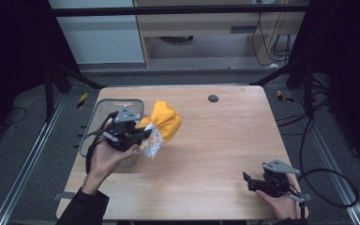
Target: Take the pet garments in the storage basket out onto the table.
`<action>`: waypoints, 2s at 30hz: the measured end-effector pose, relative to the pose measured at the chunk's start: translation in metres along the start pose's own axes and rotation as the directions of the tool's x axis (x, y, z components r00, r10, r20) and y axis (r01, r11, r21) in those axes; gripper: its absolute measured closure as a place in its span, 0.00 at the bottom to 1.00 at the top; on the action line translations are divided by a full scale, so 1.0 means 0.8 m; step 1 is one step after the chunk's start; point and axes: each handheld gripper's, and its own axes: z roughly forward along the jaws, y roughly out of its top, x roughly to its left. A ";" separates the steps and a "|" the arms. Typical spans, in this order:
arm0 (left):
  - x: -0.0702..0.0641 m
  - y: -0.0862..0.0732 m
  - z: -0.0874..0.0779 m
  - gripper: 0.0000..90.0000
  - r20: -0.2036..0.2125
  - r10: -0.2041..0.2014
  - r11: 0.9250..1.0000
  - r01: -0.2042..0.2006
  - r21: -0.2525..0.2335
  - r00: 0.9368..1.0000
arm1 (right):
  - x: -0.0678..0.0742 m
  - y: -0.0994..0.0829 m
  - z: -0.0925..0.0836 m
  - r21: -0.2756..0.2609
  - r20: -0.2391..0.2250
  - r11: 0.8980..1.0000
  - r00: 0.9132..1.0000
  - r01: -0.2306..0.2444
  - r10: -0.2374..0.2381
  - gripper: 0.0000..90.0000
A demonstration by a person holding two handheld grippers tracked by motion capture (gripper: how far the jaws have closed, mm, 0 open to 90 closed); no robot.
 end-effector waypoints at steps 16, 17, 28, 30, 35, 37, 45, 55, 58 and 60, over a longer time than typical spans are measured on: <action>-0.017 0.003 0.027 0.92 0.042 0.021 1.000 -0.022 0.021 0.999 | -0.001 0.000 -0.001 -0.010 0.009 1.000 1.000 0.003 -0.003 0.16; -0.019 0.003 0.029 0.92 0.046 0.024 0.999 -0.025 0.023 0.999 | -0.001 0.000 -0.001 -0.010 0.009 1.000 1.000 0.003 -0.003 0.16; -0.034 0.004 0.057 0.92 0.078 0.040 0.998 -0.043 0.045 0.996 | -0.003 -0.001 -0.002 -0.015 0.019 1.000 1.000 0.006 -0.005 0.16; -0.035 0.003 0.061 0.92 0.079 0.043 0.998 -0.047 0.049 0.996 | -0.004 -0.001 -0.002 -0.015 0.021 1.000 1.000 0.006 -0.006 0.16; -0.040 -0.002 0.074 0.92 0.089 0.049 0.996 -0.056 0.069 0.995 | -0.004 -0.001 -0.002 -0.012 0.028 1.000 1.000 0.001 0.000 0.16; -0.041 -0.003 0.077 0.92 0.092 0.050 0.996 -0.057 0.075 0.994 | -0.005 -0.002 -0.002 -0.011 0.032 1.000 0.999 -0.004 0.004 0.16; -0.044 -0.010 0.096 0.92 0.097 0.045 0.994 -0.054 0.091 0.994 | -0.006 -0.003 -0.001 -0.008 0.043 1.000 0.999 -0.004 0.004 0.16; -0.050 -0.022 0.123 0.92 0.110 0.040 0.991 -0.054 0.122 0.993 | -0.008 -0.003 0.000 -0.008 0.052 1.000 0.999 -0.003 0.004 0.16; -0.053 -0.026 0.133 0.92 0.115 0.038 0.989 -0.054 0.137 0.993 | -0.008 -0.003 0.000 -0.009 0.054 1.000 0.999 -0.003 0.003 0.16; -0.054 -0.028 0.137 0.92 0.119 0.037 0.989 -0.054 0.140 0.992 | -0.008 -0.003 0.000 -0.009 0.054 1.000 0.999 -0.004 0.005 0.16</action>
